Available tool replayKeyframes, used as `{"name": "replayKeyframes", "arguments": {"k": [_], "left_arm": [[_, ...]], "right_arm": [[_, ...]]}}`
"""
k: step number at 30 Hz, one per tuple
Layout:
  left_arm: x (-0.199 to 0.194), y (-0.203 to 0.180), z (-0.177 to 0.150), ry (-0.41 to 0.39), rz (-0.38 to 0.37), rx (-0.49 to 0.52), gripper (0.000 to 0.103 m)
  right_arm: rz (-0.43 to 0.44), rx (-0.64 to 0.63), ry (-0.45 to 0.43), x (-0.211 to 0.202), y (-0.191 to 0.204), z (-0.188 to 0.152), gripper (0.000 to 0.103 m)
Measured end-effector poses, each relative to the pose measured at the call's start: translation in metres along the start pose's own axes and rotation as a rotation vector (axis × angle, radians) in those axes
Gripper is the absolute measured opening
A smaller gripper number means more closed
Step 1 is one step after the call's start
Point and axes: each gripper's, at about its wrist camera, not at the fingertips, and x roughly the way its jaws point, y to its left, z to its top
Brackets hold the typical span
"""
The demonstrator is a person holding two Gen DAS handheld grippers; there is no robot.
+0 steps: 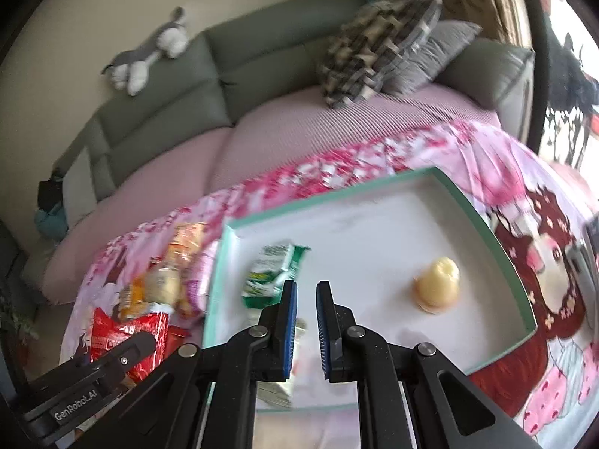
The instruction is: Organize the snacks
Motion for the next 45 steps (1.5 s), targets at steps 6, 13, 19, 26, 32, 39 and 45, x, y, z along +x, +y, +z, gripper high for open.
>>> {"name": "replayKeyframes", "arguments": {"k": [6,13,19,26,32,39,45], "left_arm": [[0.018,-0.033,0.001,0.003,-0.035,0.07,0.054],[0.039,-0.076,-0.002,0.013,-0.099,0.157,0.054],[0.047,-0.094,-0.006,0.018,-0.109,0.198,0.056],[0.041,-0.084,-0.003,0.012,-0.094,0.168,0.075],[0.029,-0.059,0.004,-0.023,-0.038,0.104,0.078],[0.016,-0.006,0.012,-0.059,0.022,-0.056,0.092],[0.007,0.044,0.012,-0.079,0.164,-0.19,0.098]], "right_arm": [[-0.089,-0.007,0.024,0.002,-0.014,-0.002,0.011],[-0.115,0.05,0.051,0.003,-0.036,-0.004,0.012],[-0.141,0.083,0.062,0.001,-0.053,-0.005,0.012],[-0.15,0.106,0.066,0.0,-0.063,-0.005,0.012],[-0.155,0.09,0.073,0.002,-0.061,-0.005,0.012],[-0.169,0.051,0.091,0.008,-0.051,-0.006,0.012],[-0.178,0.007,0.102,0.012,-0.038,-0.008,0.013]]}}
